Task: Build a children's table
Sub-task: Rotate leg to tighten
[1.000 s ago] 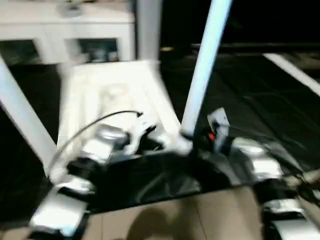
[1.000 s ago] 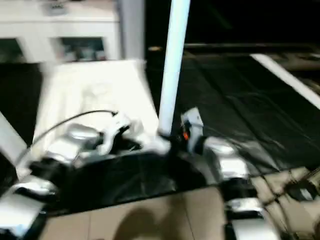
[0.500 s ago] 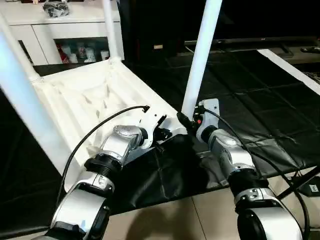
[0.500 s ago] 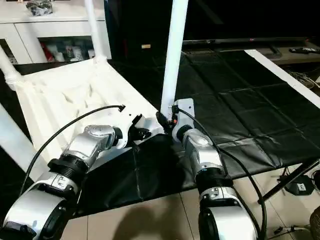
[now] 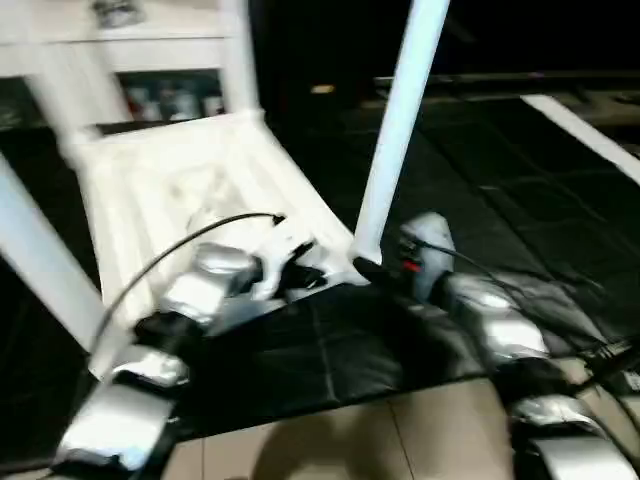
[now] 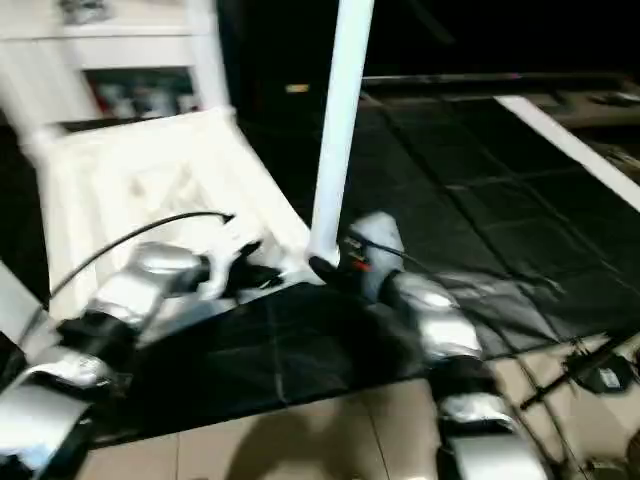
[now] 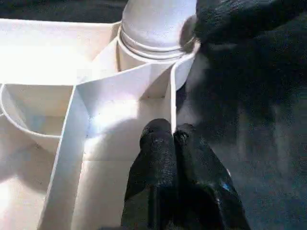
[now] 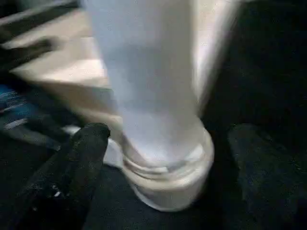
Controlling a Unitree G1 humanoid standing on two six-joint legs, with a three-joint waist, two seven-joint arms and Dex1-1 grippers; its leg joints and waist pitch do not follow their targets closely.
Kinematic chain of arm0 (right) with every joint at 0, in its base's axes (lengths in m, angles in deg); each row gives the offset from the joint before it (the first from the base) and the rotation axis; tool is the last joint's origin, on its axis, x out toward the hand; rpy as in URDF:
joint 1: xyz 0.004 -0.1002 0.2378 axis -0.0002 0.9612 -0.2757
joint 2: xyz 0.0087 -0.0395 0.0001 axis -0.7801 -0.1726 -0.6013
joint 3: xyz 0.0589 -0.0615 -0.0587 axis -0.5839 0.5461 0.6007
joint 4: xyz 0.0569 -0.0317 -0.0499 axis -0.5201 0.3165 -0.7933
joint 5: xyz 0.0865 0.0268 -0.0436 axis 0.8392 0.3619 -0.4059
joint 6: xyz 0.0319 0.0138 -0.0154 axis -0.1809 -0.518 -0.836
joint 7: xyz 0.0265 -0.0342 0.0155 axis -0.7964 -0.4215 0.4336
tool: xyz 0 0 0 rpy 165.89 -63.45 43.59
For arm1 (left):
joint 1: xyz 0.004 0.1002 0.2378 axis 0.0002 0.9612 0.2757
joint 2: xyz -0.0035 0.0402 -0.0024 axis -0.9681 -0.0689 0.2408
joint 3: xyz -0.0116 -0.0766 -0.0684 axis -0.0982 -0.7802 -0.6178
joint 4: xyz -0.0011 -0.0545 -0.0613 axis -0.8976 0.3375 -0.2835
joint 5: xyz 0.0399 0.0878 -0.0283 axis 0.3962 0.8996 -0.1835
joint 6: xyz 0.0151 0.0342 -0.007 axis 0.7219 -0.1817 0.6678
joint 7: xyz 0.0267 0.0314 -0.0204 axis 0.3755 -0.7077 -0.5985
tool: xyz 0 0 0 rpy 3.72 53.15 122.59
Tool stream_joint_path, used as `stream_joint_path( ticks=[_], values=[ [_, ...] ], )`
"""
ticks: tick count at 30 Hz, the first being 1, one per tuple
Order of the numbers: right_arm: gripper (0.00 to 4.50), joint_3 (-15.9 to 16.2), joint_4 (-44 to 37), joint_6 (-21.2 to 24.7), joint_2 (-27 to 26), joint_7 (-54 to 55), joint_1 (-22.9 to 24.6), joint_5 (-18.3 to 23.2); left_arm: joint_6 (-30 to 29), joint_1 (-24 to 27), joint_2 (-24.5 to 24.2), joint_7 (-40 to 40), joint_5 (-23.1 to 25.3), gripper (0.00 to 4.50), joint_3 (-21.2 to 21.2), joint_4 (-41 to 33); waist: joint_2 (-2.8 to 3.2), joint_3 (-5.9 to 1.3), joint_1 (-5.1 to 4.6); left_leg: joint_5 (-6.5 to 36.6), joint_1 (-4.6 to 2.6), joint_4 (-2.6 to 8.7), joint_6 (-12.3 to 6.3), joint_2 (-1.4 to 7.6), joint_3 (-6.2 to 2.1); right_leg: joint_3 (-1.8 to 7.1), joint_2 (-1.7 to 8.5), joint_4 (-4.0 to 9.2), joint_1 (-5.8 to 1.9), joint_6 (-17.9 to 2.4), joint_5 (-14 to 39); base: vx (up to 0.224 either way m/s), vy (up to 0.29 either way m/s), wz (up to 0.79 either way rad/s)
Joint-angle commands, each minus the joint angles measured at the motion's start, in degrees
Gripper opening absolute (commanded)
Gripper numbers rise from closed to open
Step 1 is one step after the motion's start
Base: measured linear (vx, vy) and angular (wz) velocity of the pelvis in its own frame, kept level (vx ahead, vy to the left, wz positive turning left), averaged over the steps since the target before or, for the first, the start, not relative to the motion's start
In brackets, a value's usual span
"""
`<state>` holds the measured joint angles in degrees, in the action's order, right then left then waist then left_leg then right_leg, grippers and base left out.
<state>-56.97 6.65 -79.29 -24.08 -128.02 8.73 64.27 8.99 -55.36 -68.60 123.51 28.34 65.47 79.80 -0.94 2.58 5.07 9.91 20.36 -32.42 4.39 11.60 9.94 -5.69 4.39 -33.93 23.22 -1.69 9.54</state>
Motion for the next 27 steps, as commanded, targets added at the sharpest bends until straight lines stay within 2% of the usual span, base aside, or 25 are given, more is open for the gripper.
stream_joint_path(
  ticks=[1, 3, 6, 7, 8, 11, 12, 13, 15, 16, 20, 23, 25, 27],
  values=[
    [4.29, 1.9, -3.8, 0.1, 4.0, -10.2, 0.4, 2.1, 2.7, 0.7, -1.7, 8.8, -0.3, 0.0, 3.4, -1.7, 0.37, -3.51, 0.42, 11.0, -0.34, 3.12, -4.45, 2.05, -0.02, 3.05, 3.93, 3.85, -3.49, -12.3, 10.8, 0.0, 0.0, 0.0],
    [4.29, 2.5, -4.1, -0.3, 5.1, -12.7, 0.5, 2.2, 3.6, 0.8, -2.4, 11.0, -0.6, 0.0, 3.9, -1.9, 0.25, -3.48, 0.86, 11.1, -0.29, 3.06, -4.46, 2.07, 0.06, 3.12, 3.98, 3.73, -3.47, -12.3, 10.8, 0.0, 0.0, 0.0],
    [4.29, 4.1, -4.0, -1.1, 7.3, -19.0, -0.1, 2.1, 4.8, 0.8, -3.9, 15.5, -1.2, 0.0, 4.9, -2.4, 0.28, -3.42, 1.52, 12.0, -0.44, 3.06, -3.73, 2.09, 0.1, 3.1, 4.24, 3.96, -3.3, -12.0, 13.4, 0.0, 0.0, 0.0],
    [4.29, 5.0, -3.6, -1.4, 8.0, -22.1, -0.9, 2.1, 5.5, 0.4, -4.3, 17.1, -1.2, 0.0, 5.3, -2.1, 0.02, -3.37, 1.59, 12.5, -0.52, 3.07, -3.59, 2.07, 0.16, 3.11, 4.21, 4.12, -3.22, -11.7, 14.7, 0.0, 0.0, 0.0],
    [4.29, 5.6, -3.4, -1.3, 8.4, -24.2, -1.4, 2.2, 6.1, 0.2, -4.6, 18.1, -1.0, 0.0, 5.6, -1.9, 0.16, -3.4, 1.74, 12.5, -0.55, 3.1, -3.43, 2.13, 0.12, 3.13, 4.28, 4.1, -3.2, -11.6, 15.2, 0.0, 0.0, 0.0],
    [4.29, 7.3, -2.9, -0.4, 8.8, -28.6, -2.5, 2.1, 7.7, -0.4, -5.2, 20.3, -0.4, 0.0, 6.5, -1.3, 0.06, -3.43, 1.86, 12.4, -0.48, 3.13, -3.17, 2.22, 0.0, 3.08, 4.26, 3.97, -3.18, -11.6, 15.5, 0.0, 0.0, 0.0],
    [4.14, 8.0, -2.6, -0.4, 8.9, -30.0, -2.9, 2.1, 8.4, -0.6, -5.4, 21.3, -0.2, 0.0, 7.0, -1.0, -0.11, -3.43, 1.9, 12.5, -0.47, 3.11, -3.19, 2.24, 0.05, 3.12, 4.27, 4.0, -3.15, -11.4, 15.6, 0.0, 0.0, 0.0],
    [3.96, 8.6, -2.1, -0.7, 8.9, -30.8, -3.4, 1.8, 9.0, -0.8, -5.6, 21.9, -0.1, 0.0, 7.3, -0.9, 0.03, -3.43, 2.09, 12.3, -0.6, 3.1, -3.2, 2.28, 0.07, 3.18, 4.31, 4.01, -3.05, -11.5, 15.6, 0.0, 0.0, 0.0],
    [3.93, 9.1, -1.5, -1.2, 8.7, -31.2, -3.8, 1.4, 9.3, -1.0, -5.7, 22.4, -0.1, 0.0, 7.5, -0.9, 0.07, -3.53, 2.33, 11.5, -0.52, 3.07, -3.06, 2.31, 0.04, 3.17, 4.31, 3.78, -3.11, -11.7, 14.5, 0.0, 0.0, 0.0],
    [3.66, 9.5, -0.4, -2.0, 8.3, -31.6, -4.4, 0.8, 9.5, -1.2, -5.6, 22.9, -0.1, 0.0, 7.6, -0.9, -0.03, -3.63, 2.58, 11.0, -0.58, 3.03, -2.96, 2.37, 0.06, 3.2, 4.39, 3.61, -3.06, -11.9, 13.8, 0.0, 0.0, 0.0],
    [3.45, 10.4, 1.1, -2.3, 7.9, -33.8, -5.4, 0.7, 9.8, -1.4, -5.3, 24.0, -0.2, 0.0, 7.8, -1.1, -0.13, -3.7, 2.84, 9.9, -0.41, 2.94, -3.1, 2.28, 0.07, 3.15, 4.31, 3.27, -3.26, -12.5, 11.5, 0.0, 0.0, 0.0],
    [3.11, 10.9, 1.5, -2.1, 8.0, -35.5, -5.7, 0.9, 10.0, -1.6, -5.0, 24.0, -0.2, 0.0, 7.8, -0.8, -0.21, -3.73, 2.81, 9.9, -0.32, 2.86, -3.29, 2.23, 0.08, 3.13, 4.34, 3.28, -3.34, -12.3, 11.7, 0.0, 0.0, 0.0],
    [3.07, 11.1, 1.8, -2.0, 8.2, -36.2, -5.9, 1.0, 10.2, -1.7, -5.0, 24.1, -0.3, 0.0, 7.8, -0.6, -0.28, -3.66, 2.85, 10.0, -0.29, 2.86, -3.33, 2.22, 0.1, 3.14, 4.36, 3.42, -3.29, -12.0, 12.7, 0.0, 0.0, 0.0],
    [2.68, 11.4, 2.1, -2.2, 8.3, -36.9, -6.1, 1.0, 10.5, -1.8, -4.9, 24.0, -0.3, 0.0, 7.9, -0.4, -0.34, -3.69, 2.89, 9.9, -0.36, 2.83, -3.37, 2.2, 0.12, 3.14, 4.32, 3.44, -3.25, -11.8, 13.1, 0.0, 0.0, 0.0]
  ],
)
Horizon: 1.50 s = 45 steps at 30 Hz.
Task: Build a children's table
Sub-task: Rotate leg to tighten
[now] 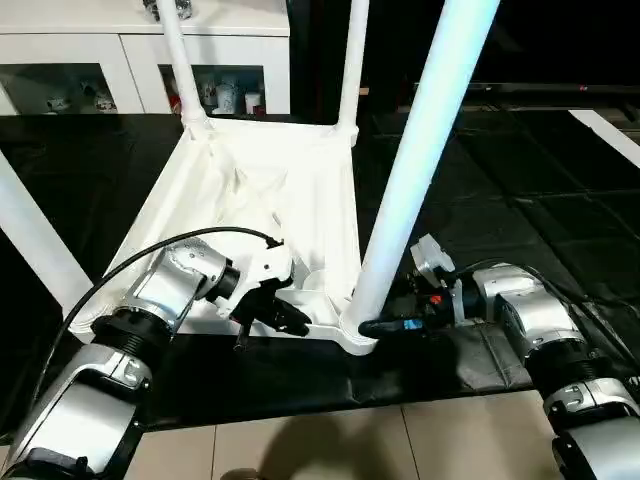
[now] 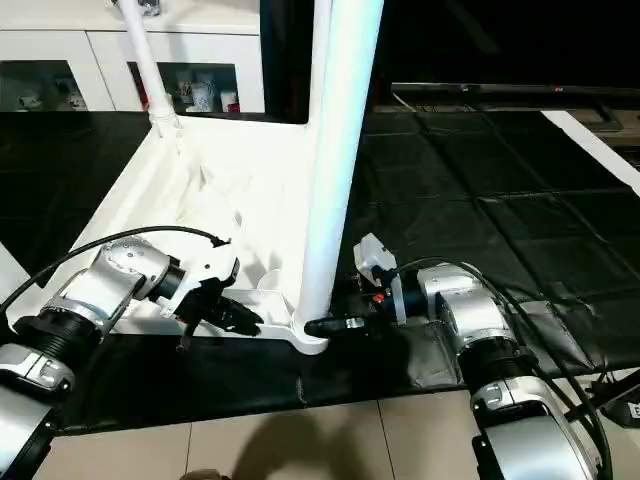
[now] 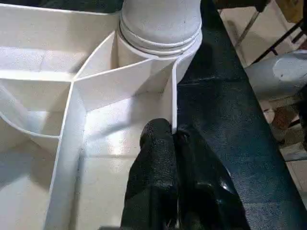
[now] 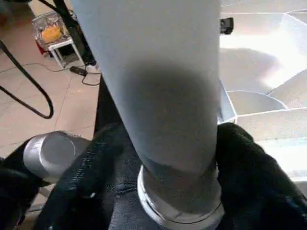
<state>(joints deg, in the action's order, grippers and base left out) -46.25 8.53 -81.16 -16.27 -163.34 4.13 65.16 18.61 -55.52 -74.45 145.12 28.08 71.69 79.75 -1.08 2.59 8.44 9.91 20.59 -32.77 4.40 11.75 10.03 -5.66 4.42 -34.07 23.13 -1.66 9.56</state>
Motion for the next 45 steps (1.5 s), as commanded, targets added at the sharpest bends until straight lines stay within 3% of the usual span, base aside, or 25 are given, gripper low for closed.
stream_joint_path(
  ticks=[1, 10, 12, 13, 15, 16, 20, 21, 22, 23, 24, 25, 26, 27, 29, 32, 33, 34, 36, 38, 40, 42, 45],
  values=[
    [2.65, 0.8, 0.5, -0.5, 0.5, -1.7, -1.5, 0.1, 1.0, -1.6, 1.0, 2.3, 0.0, 0.0, 1.6, -0.2, -0.19, -3.74, -0.46, 9.9, -0.64, 3.18, -3.37, 2.09, 0.01, 3.12, 4.31, 3.52, -3.14, -11.8, 13.0, 0.0, 0.0, 0.0],
    [2.07, 0.9, 1.6, -1.8, 0.0, -2.6, -1.3, -0.2, 1.5, -1.2, 1.4, -0.3, 0.4, 0.0, 0.7, 0.8, -0.14, -3.81, -0.44, 9.6, -0.52, 3.1, -3.34, 2.11, -0.03, 3.07, 4.32, 3.4, -3.2, -12.0, 12.5, 0.0, 0.0, 0.0],
    [2.04, 0.9, 1.4, -1.8, -0.1, -2.7, -1.1, -0.2, 1.4, -1.4, 1.6, -1.2, 0.4, 0.0, 0.4, 1.2, 0.03, -3.8, -0.44, 10.0, -0.55, 3.1, -3.26, 2.11, -0.05, 3.05, 4.27, 3.44, -3.17, -12.2, 12.2, 0.0, 0.0, 0.0],
    [2.03, 0.9, 0.9, -1.7, -0.3, -2.6, -0.7, -0.1, 1.0, -1.6, 1.9, -2.5, 0.4, 0.0, -0.1, 1.8, 0.48, -3.78, -0.38, 10.4, -0.6, 3.08, -3.11, 2.08, -0.08, 3.05, 4.27, 3.49, -3.12, -12.3, 12.3, 0.0, 0.0, 0.0],
    [2.01, 0.8, 0.5, -1.6, -0.4, -2.4, -0.2, 0.1, 0.4, -1.8, 2.1, -3.4, 0.3, 0.0, -0.5, 2.2, 0.28, -3.74, -0.33, 11.2, -0.79, 3.11, -2.98, 2.1, -0.02, 3.05, 4.24, 3.63, -3.06, -12.4, 12.8, 0.0, 0.0, 0.0],
    [2.01, 0.1, -1.0, -0.5, -1.3, 0.2, 1.4, 0.7, -0.8, -2.1, 2.7, -6.2, 0.3, 0.0, -1.6, 2.9, 0.85, -3.7, -0.35, 12.1, -0.85, 3.17, -2.64, 2.15, -0.07, 3.06, 4.24, 3.76, -3.04, -12.4, 13.4, 0.0, 0.0, 0.0],
    [2.01, -1.4, -2.3, 0.6, -4.1, 10.1, 3.9, 0.0, -4.9, -3.1, 5.2, -15.5, 0.1, 0.0, -4.5, 4.0, 0.67, -3.35, -0.47, 15.2, -1.02, 3.61, -1.13, 2.15, -0.28, 3.03, 4.32, 4.24, -3.1, -11.2, 17.5, 0.0, 0.0, 0.0],
    [2.0, -2.3, -2.2, 1.7, -6.8, 19.8, 4.9, -1.9, -7.9, -3.7, 7.3, -20.6, -0.8, 0.0, -6.5, 4.1, 0.56, -3.18, -0.73, 16.3, -1.02, 3.72, -0.49, 2.01, -0.37, 2.97, 4.45, 4.54, -3.11, -10.0, 21.0, 0.0, 0.0, 0.0],
    [2.0, -2.6, -2.1, 2.4, -7.7, 23.0, 5.2, -2.5, -8.9, -3.9, 8.0, -22.2, -1.2, 0.0, -7.2, 4.1, 0.66, -2.95, -1.21, 17.9, -1.17, 3.97, 0.63, 1.92, -0.72, 2.84, 4.58, 4.83, -2.97, -8.9, 24.7, 0.0, 0.0, 0.0],
    [1.98, -2.8, -2.4, 2.7, -8.8, 26.1, 5.8, -3.1, -10.0, -4.0, 8.8, -23.9, -1.5, 0.0, -7.9, 4.0, 0.35, -2.96, -1.87, 19.3, -1.12, 3.98, 1.02, 1.58, -0.93, 2.54, 4.67, 5.36, -3.21, -7.2, 28.8, 0.0, 0.0, 0.0],
    [1.98, -3.0, -2.6, 2.8, -9.6, 27.7, 6.1, -3.2, -10.4, -4.0, 9.3, -24.7, -1.6, 0.0, -8.1, 3.8, 0.42, -3.01, -2.14, 19.2, -1.06, 3.99, 1.09, 1.58, -0.99, 2.54, 4.72, 5.5, -3.25, -6.6, 29.5, 0.0, 0.0, 0.0],
    [1.96, -3.6, -2.8, 3.5, -12.6, 33.6, 6.8, -3.8, -12.1, -3.8, 11.4, -27.8, -2.0, 0.0, -8.9, 3.0, 0.87, -3.02, -2.63, 19.1, -0.93, 4.05, 0.85, 1.57, -1.1, 2.57, 4.76, 5.75, -3.17, -6.2, 29.5, 0.0, 0.0, 0.0],
    [1.96, -3.6, -2.8, 3.5, -12.6, 33.6, 6.8, -3.8, -12.1, -3.8, 11.4, -27.8, -2.0, 0.0, -8.9, 3.0, 0.65, -2.98, -3.01, 19.0, -0.81, 4.07, 0.79, 1.56, -1.01, 2.62, 4.59, 5.82, -3.14, -6.1, 29.1, 0.0, 0.0, 0.0],
    [1.96, -4.9, -1.6, 5.5, -16.9, 41.7, 6.4, -4.0, -14.0, -3.8, 14.4, -32.1, -2.3, 0.0, -9.9, 2.6, 0.66, -2.97, -3.33, 19.8, -1.09, 3.92, 0.49, 1.37, -1.01, 2.5, 4.54, 6.03, -2.84, -6.2, 29.8, 0.0, 0.0, 0.0],
    [1.96, -5.8, 0.3, 6.5, -19.9, 48.1, 5.2, -4.6, -14.7, -4.2, 16.9, -36.9, -2.5, 0.0, -11.2, 3.3, 0.78, -2.89, -4.15, 20.4, -1.17, 3.79, 0.7, 1.19, -1.1, 2.25, 4.54, 6.32, -2.59, -6.0, 32.0, 0.0, 0.0, 0.0],
    [1.96, -7.0, 4.1, 6.3, -23.6, 56.8, 2.4, -5.4, -14.6, -5.4, 19.9, -43.4, -2.4, 0.0, -12.6, 5.0, 0.93, -2.91, -4.67, 20.6, -1.2, 3.76, -0.15, 1.15, -1.04, 2.32, 4.28, 6.52, -2.4, -6.0, 30.9, 0.0, 0.0, 0.0],
    [1.96, -7.3, 5.0, 6.3, -24.4, 59.0, 1.7, -5.7, -14.6, -5.6, 20.6, -45.0, -2.4, 0.0, -12.9, 5.3, 1.04, -2.91, -5.07, 21.3, -1.25, 3.81, 0.39, 1.13, -1.16, 2.22, 4.21, 6.35, -2.29, -6.2, 30.7, 0.0, 0.0, 0.0],
    [1.96, -8.2, 6.8, 7.3, -25.8, 61.8, 0.4, -5.1, -14.4, -5.9, 21.5, -47.0, -1.7, 0.0, -12.8, 5.5, 0.58, -3.06, -5.14, 21.1, -1.25, 3.76, 0.16, 1.08, -1.1, 2.21, 4.18, 6.44, -2.39, -6.1, 30.5, 0.0, 0.0, 0.0],
    [1.96, -7.8, 6.7, 6.1, -26.3, 62.9, 0.0, -5.9, -15.0, -6.0, 21.8, -46.9, -1.5, 0.0, -12.5, 5.0, 0.93, -3.0, -5.18, 20.3, -0.92, 3.94, -0.37, 1.2, -1.04, 2.47, 4.13, 6.2, -2.48, -6.6, 27.7, 0.0, 0.0, 0.0],
    [2.52, -8.2, 6.3, 5.5, -26.8, 63.2, -0.2, -5.4, -15.5, -6.0, 21.7, -46.8, -1.6, 0.0, -12.6, 4.7, 0.74, -3.24, -5.0, 18.7, -0.84, 3.95, -1.04, 1.22, -0.84, 2.76, 4.18, 5.8, -2.73, -7.5, 23.9, 0.0, 0.0, 0.0],
    [2.69, -8.9, 5.7, 5.6, -26.8, 63.1, -0.2, -4.9, -15.5, -5.9, 20.7, -45.7, -1.0, 0.0, -12.3, 4.7, 0.76, -3.17, -5.0, 17.8, -0.69, 4.02, -1.47, 1.22, -0.72, 2.82, 4.08, 5.63, -2.83, -8.0, 22.2, 0.0, 0.0, 0.0],
    [3.02, -9.3, 5.3, 5.5, -26.6, 63.1, 0.0, -4.9, -15.6, -5.8, 20.2, -45.5, -0.8, 0.0, -12.4, 4.6, 0.71, -3.1, -5.01, 17.6, -0.6, 4.06, -1.63, 1.17, -0.68, 2.79, 4.13, 5.69, -2.96, -7.9, 22.9, 0.0, 0.0, 0.0],
    [3.17, -10.0, 4.9, 5.2, -26.2, 63.9, 0.0, -5.4, -16.1, -5.6, 19.6, -45.4, -0.5, 0.0, -12.7, 4.3, 0.97, -3.01, -4.98, 17.8, -0.7, 4.16, -1.33, 1.24, -0.73, 2.84, 4.22, 5.96, -2.85, -7.3, 24.8, 0.0, 0.0, 0.0]
  ],
)
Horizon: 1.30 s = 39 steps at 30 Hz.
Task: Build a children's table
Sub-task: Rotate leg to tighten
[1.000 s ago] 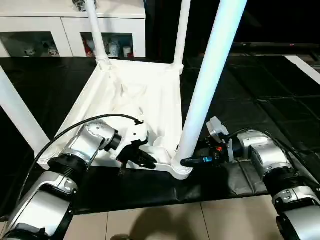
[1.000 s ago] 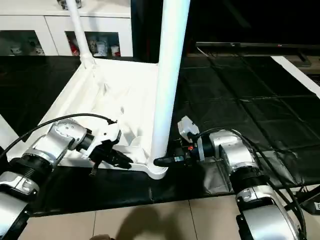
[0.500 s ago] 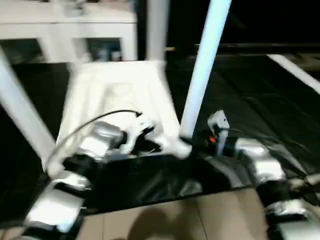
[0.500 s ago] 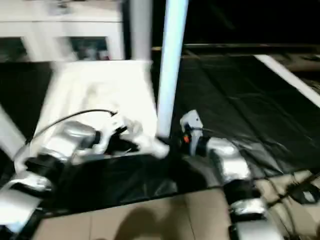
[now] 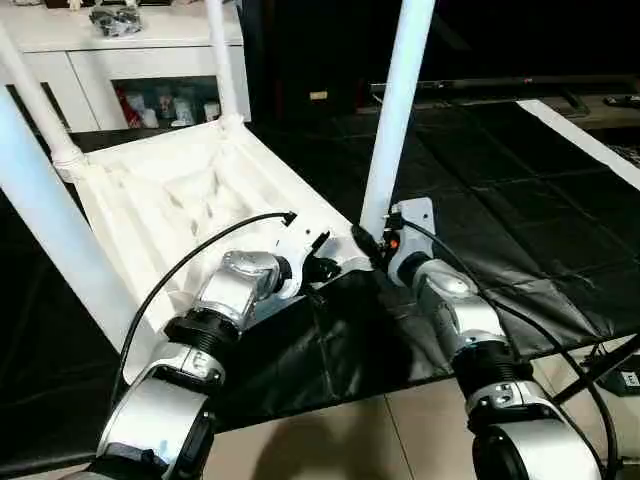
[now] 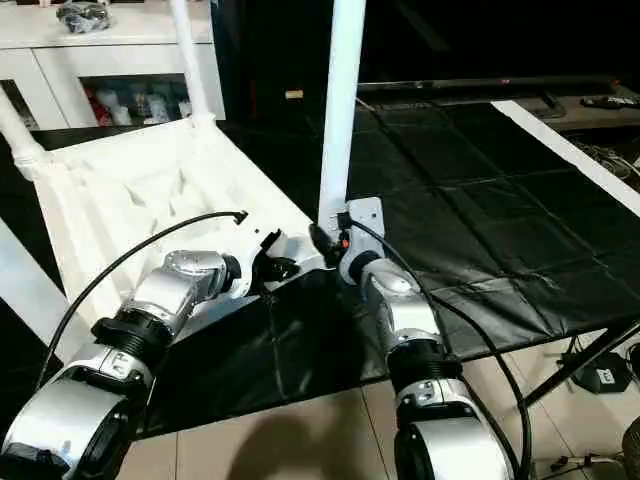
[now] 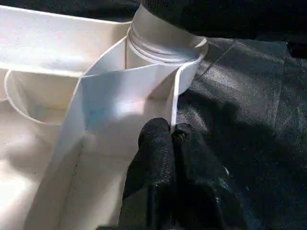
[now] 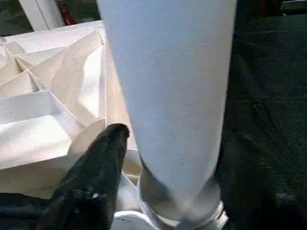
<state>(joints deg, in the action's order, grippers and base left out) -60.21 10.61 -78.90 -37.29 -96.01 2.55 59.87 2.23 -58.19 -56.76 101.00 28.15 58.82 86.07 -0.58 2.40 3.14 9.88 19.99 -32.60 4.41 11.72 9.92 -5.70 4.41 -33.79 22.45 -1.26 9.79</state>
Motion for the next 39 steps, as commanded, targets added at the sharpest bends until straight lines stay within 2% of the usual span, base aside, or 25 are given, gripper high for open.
stream_joint_path(
  ticks=[1, 3, 7, 9, 12, 13, 14, 16, 20, 21, 22, 27, 31, 34, 39],
  values=[
    [3.35, 3.9, 2.6, 2.9, -4.9, -3.4, 1.7, -0.1, 0.4, -2.8, 1.5, -0.8, -0.4, 0.0, 0.3, -2.0, 0.42, -2.8, 0.28, 18.1, -0.11, 4.04, -1.27, 1.32, -0.66, 2.86, 4.23, 5.71, -2.16, -7.7, 24.8, 0.0, 0.0, 0.0],
    [3.47, 5.1, 1.8, 1.2, -2.9, -6.6, 2.5, -1.0, 1.0, -2.4, -0.1, 1.3, 0.0, 0.0, 1.3, -2.0, 0.39, -2.82, 0.22, 18.6, -0.16, 4.07, -1.06, 1.37, -0.69, 2.88, 4.23, 5.67, -2.12, -7.7, 24.7, 0.0, 0.0, 0.0],
    [3.93, 6.4, -0.7, -0.1, 0.5, -12.1, 4.5, -0.6, 1.8, -1.4, -2.0, 5.4, 0.1, 0.0, 2.5, -2.7, 0.26, -3.21, 0.45, 15.8, 0.19, 3.93, -1.83, 1.49, -0.58, 3.12, 4.14, 4.84, -2.51, -9.2, 17.6, 0.0, 0.0, 0.0],
    [4.08, 6.6, -3.4, 0.2, 3.6, -17.8, 6.0, 1.0, 2.2, -0.4, -3.8, 9.7, -0.1, 0.0, 3.5, -3.8, 0.21, -3.24, 0.68, 14.0, 0.23, 3.74, -2.94, 1.46, -0.36, 3.16, 4.13, 4.45, -2.8, -10.7, 13.7, 0.0, 0.0, 0.0],
    [4.27, 6.1, -7.3, 1.3, 10.0, -28.5, 7.8, 4.0, 3.8, 1.3, -7.1, 17.6, -0.2, 0.0, 5.6, -5.3, 0.11, -3.36, 0.97, 11.7, 0.43, 3.46, -4.34, 1.41, -0.17, 3.18, 4.09, 4.13, -3.09, -11.8, 10.8, 0.0, 0.0, 0.0],
    [4.46, 6.0, -7.6, 1.5, 10.6, -29.5, 7.9, 4.3, 4.4, 1.4, -7.4, 18.5, -0.2, 0.0, 5.8, -5.5, 0.16, -3.48, 1.12, 10.9, 0.51, 3.36, -4.89, 1.44, -0.22, 3.14, 4.18, 4.01, -3.21, -12.3, 10.0, 0.0, 0.0, 0.0],
    [4.46, 5.8, -7.8, 1.8, 11.2, -30.5, 7.9, 4.7, 5.1, 1.6, -7.8, 19.4, -0.2, 0.0, 6.1, -5.6, 0.35, -3.47, 1.11, 10.5, 0.5, 3.33, -4.93, 1.55, -0.21, 3.12, 4.13, 3.92, -3.04, -12.9, 9.3, 0.0, 0.0, 0.0],
    [4.46, 6.1, -8.6, 1.5, 13.8, -35.3, 8.0, 5.0, 5.7, 2.0, -9.3, 22.9, -0.5, 0.0, 6.9, -6.0, 0.33, -3.38, 1.25, 10.8, 0.46, 3.29, -4.68, 1.64, -0.13, 3.06, 4.1, 3.86, -3.01, -13.3, 9.5, 0.0, 0.0, 0.0],
    [4.46, 6.9, -9.2, 1.4, 17.4, -41.4, 7.6, 5.2, 7.8, 2.2, -11.5, 28.5, -0.9, 0.0, 8.1, -6.3, 0.51, -3.24, 2.34, 11.6, 0.06, 3.27, -4.12, 1.89, 0.08, 3.05, 4.04, 4.04, -2.67, -12.7, 12.2, 0.0, 0.0, 0.0],
    [4.46, 7.7, -8.9, 0.4, 18.8, -44.2, 7.2, 4.9, 9.7, 2.3, -12.5, 31.5, -1.2, 0.0, 8.7, -6.5, 0.4, -3.25, 2.73, 11.9, -0.17, 3.23, -3.92, 1.97, 0.19, 3.13, 4.07, 4.1, -2.46, -12.8, 12.4, 0.0, 0.0, 0.0],
    [4.46, 8.7, -8.6, -0.5, 20.0, -47.4, 6.6, 4.7, 10.6, 2.2, -13.4, 34.4, -1.7, 0.0, 9.1, -6.8, 0.24, -3.34, 2.99, 11.6, 0.02, 3.3, -3.89, 1.99, 0.13, 3.07, 4.07, 3.9, -2.67, -12.6, 12.2, 0.0, 0.0, 0.0],
    [4.46, 10.4, -7.3, -2.6, 21.6, -53.4, 4.9, 4.7, 11.2, 2.0, -14.9, 40.2, -2.2, 0.0, 10.6, -7.9, 0.4, -3.44, 3.86, 10.2, -0.04, 3.22, -3.72, 2.15, 0.09, 3.14, 4.13, 3.32, -2.56, -13.4, 9.6, 0.0, 0.0, 0.0],
    [4.46, 11.1, -3.9, -2.9, 21.6, -58.4, 2.2, 5.1, 13.3, 2.0, -15.7, 43.5, -1.0, 0.0, 12.9, -7.9, 0.28, -3.43, 4.41, 11.0, -0.03, 3.09, -3.49, 2.05, 0.17, 3.15, 4.27, 3.5, -2.54, -13.3, 11.3, 0.0, 0.0, 0.0],
    [4.2, 11.9, -3.4, -1.7, 21.7, -61.7, 1.6, 5.7, 14.0, 1.9, -15.7, 44.1, -0.7, 0.0, 13.2, -7.8, 0.31, -3.44, 4.71, 11.2, -0.15, 3.1, -3.47, 2.13, 0.15, 3.14, 4.18, 3.42, -2.51, -13.3, 11.6, 0.0, 0.0, 0.0],
    [3.71, 12.9, -2.4, -1.5, 21.8, -64.6, 0.9, 5.9, 14.1, 1.9, -15.9, 45.7, -1.0, 0.0, 13.7, -8.4, 0.17, -3.58, 4.78, 10.2, 0.07, 3.04, -3.46, 2.16, 0.03, 3.08, 4.28, 3.19, -2.6, -13.3, 10.9, 0.0, 0.0, 0.0]
  ],
)
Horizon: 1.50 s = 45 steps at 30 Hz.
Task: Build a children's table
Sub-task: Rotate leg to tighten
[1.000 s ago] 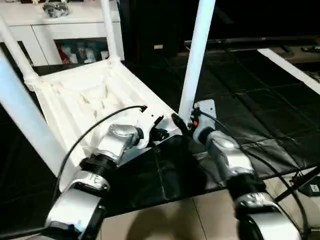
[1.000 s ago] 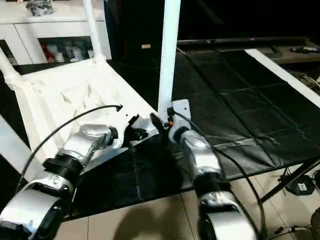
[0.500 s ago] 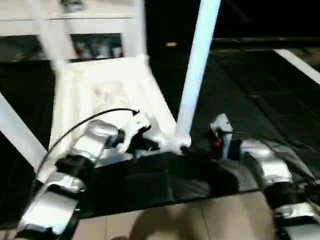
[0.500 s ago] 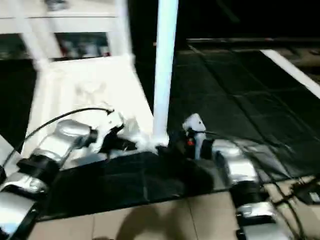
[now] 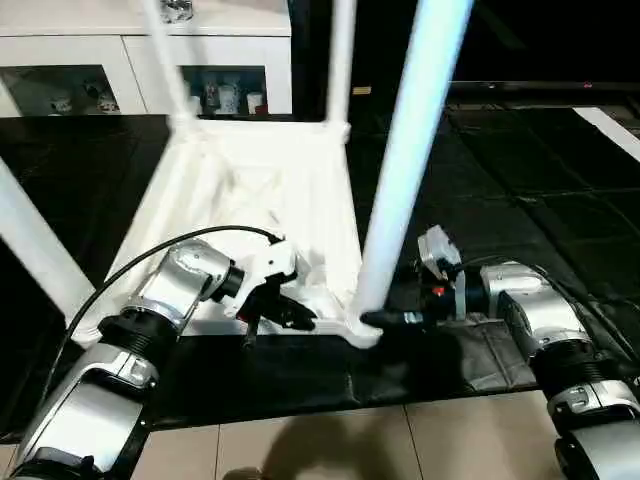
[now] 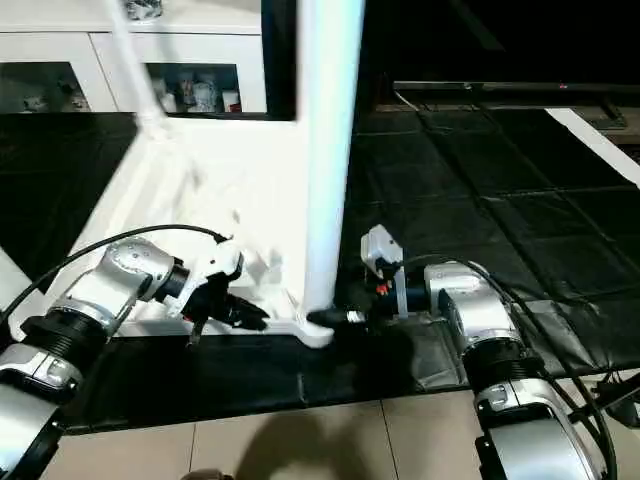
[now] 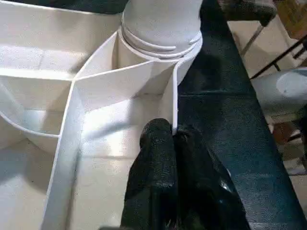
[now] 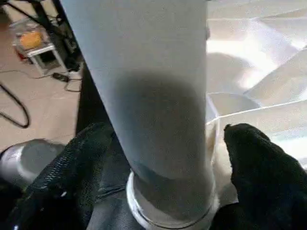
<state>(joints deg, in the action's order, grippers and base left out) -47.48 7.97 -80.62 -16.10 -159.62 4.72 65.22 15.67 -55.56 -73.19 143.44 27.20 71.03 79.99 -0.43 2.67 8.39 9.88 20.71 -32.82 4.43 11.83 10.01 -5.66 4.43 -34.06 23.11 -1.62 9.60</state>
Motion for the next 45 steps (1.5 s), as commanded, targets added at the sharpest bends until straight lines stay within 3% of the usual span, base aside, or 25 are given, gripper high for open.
stream_joint_path(
  ticks=[1, 2, 17, 19, 20, 26, 28, 29, 30, 31, 32, 36, 37, 38, 42, 44, 45],
  values=[
    [3.56, 0.5, 0.7, 0.1, 0.5, -1.7, -1.5, 0.4, 0.8, -0.5, 0.4, 3.6, 0.0, 0.0, 1.9, -2.7, 0.02, -3.85, -0.46, 10.3, -0.68, 3.22, -3.41, 2.03, -0.02, 3.06, 4.28, 3.52, -3.23, -12.9, 11.3, 0.0, 0.0, 0.0],
    [3.56, 0.5, 0.7, 0.1, 0.5, -1.7, -1.5, 0.4, 0.8, -0.5, 0.4, 3.6, 0.0, 0.0, 1.9, -2.7, -0.21, -3.84, -0.48, 10.2, -0.64, 3.22, -3.44, 2.04, 0.0, 3.07, 4.28, 3.52, -3.25, -12.9, 11.4, 0.0, 0.0, 0.0],
    [2.33, 1.6, 3.4, -0.7, 0.4, -6.1, -2.3, 0.0, 2.2, -0.4, 0.3, 3.3, 0.7, 0.0, 2.7, -1.9, -0.17, -4.0, -0.41, 9.1, -0.52, 2.97, -3.8, 2.01, -0.06, 3.03, 4.25, 3.2, -3.26, -13.0, 10.6, 0.0, 0.0, 0.0],
    [2.21, 1.7, 3.4, -0.9, 0.2, -6.1, -2.1, -0.1, 1.9, -0.4, 0.5, 2.4, 0.6, 0.0, 2.3, -1.6, 0.2, -4.0, -0.39, 9.2, -0.52, 2.95, -3.73, 2.01, -0.08, 3.0, 4.23, 3.21, -3.23, -13.1, 10.3, 0.0, 0.0, 0.0],
    [2.18, 1.7, 3.4, -0.9, 0.0, -6.1, -1.9, 0.0, 1.7, -0.3, 0.6, 1.9, 0.5, 0.0, 2.2, -1.4, 0.09, -3.99, -0.44, 9.4, -0.49, 2.96, -3.72, 1.98, -0.06, 3.01, 4.21, 3.24, -3.26, -13.1, 10.3, 0.0, 0.0, 0.0],
    [2.09, 0.2, 0.3, 1.3, -1.8, -1.9, 0.8, 1.3, -1.2, -0.8, 2.5, -4.9, 0.8, 0.0, 0.1, 0.3, 0.3, -3.83, -0.32, 11.3, -0.82, 3.05, -3.12, 2.09, -0.1, 3.02, 4.2, 3.53, -3.04, -13.1, 11.8, 0.0, 0.0, 0.0],
    [2.08, -1.4, -2.0, 2.2, -5.3, 10.2, 4.3, 0.1, -5.0, -1.5, 5.7, -13.5, 0.3, 0.0, -2.6, 1.1, 0.27, -3.34, -0.39, 14.0, -1.16, 3.4, -1.65, 2.16, -0.12, 3.1, 4.2, 4.07, -2.68, -12.0, 15.7, 0.0, 0.0, 0.0],
    [2.07, -1.8, -2.6, 2.6, -6.2, 13.2, 5.2, -0.3, -5.8, -1.5, 6.4, -15.4, 0.2, 0.0, -3.2, 1.1, 0.04, -3.02, -0.93, 16.8, -0.99, 3.72, -0.7, 1.81, -0.45, 2.84, 4.4, 4.54, -3.06, -10.3, 21.9, 0.0, 0.0, 0.0],
    [2.06, -2.2, -3.1, 2.7, -7.5, 16.8, 6.2, -0.8, -6.6, -1.5, 7.5, -17.7, 0.1, 0.0, -3.8, 1.0, -0.13, -3.05, -1.09, 17.4, -0.98, 3.76, -0.33, 1.7, -0.56, 2.75, 4.44, 4.72, -3.2, -9.2, 24.5, 0.0, 0.0, 0.0],
    [2.04, -2.4, -3.4, 2.6, -8.3, 18.8, 6.7, -1.0, -7.1, -1.5, 8.1, -19.0, 0.0, 0.0, -4.2, 0.9, -0.02, -2.7, -1.36, 19.5, -1.47, 3.88, 0.13, 1.62, -0.6, 2.76, 4.61, 5.56, -2.64, -7.4, 29.4, 0.0, 0.0, 0.0],
    [2.04, -3.2, -3.1, 3.5, -11.1, 26.1, 7.4, -2.1, -8.9, -1.6, 10.5, -23.3, -0.4, 0.0, -5.4, 0.5, 0.0, -2.56, -2.03, 21.0, -1.65, 3.92, 0.58, 1.49, -0.84, 2.6, 4.65, 6.06, -2.59, -6.0, 32.8, 0.0, 0.0, 0.0],
    [2.0, -4.6, -1.1, 5.7, -15.8, 38.7, 7.1, -4.0, -12.6, -2.1, 15.0, -30.5, -1.7, 0.0, -7.8, 0.5, -0.06, -2.46, -4.11, 23.5, -1.65, 3.86, 0.63, 0.94, -1.26, 1.6, 4.53, 7.18, -2.57, -3.4, 37.4, 0.0, 0.0, 0.0],
    [2.0, -5.4, 0.8, 6.1, -17.8, 43.8, 5.8, -4.5, -13.3, -2.7, 16.9, -34.1, -2.1, 0.0, -9.0, 1.0, 0.18, -2.52, -4.21, 23.9, -1.73, 3.78, 0.43, 0.84, -1.36, 1.46, 4.58, 7.35, -2.61, -3.0, 37.8, 0.0, 0.0, 0.0],
    [2.0, -6.5, 3.8, 6.3, -20.6, 50.8, 3.7, -5.0, -13.4, -3.5, 19.2, -38.7, -2.2, 0.0, -10.1, 1.8, 0.29, -2.62, -4.96, 24.3, -1.75, 3.78, 0.36, 0.8, -1.47, 1.1, 4.56, 7.64, -2.63, -2.8, 37.6, 0.0, 0.0, 0.0],
    [2.0, -8.5, 7.7, 5.6, -25.1, 59.4, -0.2, -4.8, -13.3, -5.0, 22.0, -43.4, -1.2, 0.0, -10.7, 3.2, 0.45, -2.6, -6.03, 26.3, -1.75, 3.95, -0.12, 0.77, -1.62, 0.12, 4.44, 7.99, -2.59, -2.7, 35.5, 0.0, 0.0, 0.0],
    [2.0, -9.4, 7.5, 5.7, -26.4, 60.7, -1.0, -4.2, -13.9, -5.2, 22.4, -44.0, -1.0, 0.0, -10.8, 3.0, 0.49, -2.84, -6.18, 25.6, -1.77, 4.04, -0.62, 0.88, -1.55, 0.44, 4.58, 7.79, -2.58, -3.5, 32.8, 0.0, 0.0, 0.0],
    [2.55, -9.4, 7.0, 5.2, -26.8, 60.9, -1.2, -4.4, -14.5, -5.1, 22.0, -44.0, -0.5, 0.0, -10.6, 2.7, 0.52, -2.98, -6.09, 24.2, -1.48, 4.25, -1.05, 1.07, -1.46, 0.84, 4.59, 7.38, -2.73, -4.5, 29.9, 0.0, 0.0, 0.0]
  ],
)
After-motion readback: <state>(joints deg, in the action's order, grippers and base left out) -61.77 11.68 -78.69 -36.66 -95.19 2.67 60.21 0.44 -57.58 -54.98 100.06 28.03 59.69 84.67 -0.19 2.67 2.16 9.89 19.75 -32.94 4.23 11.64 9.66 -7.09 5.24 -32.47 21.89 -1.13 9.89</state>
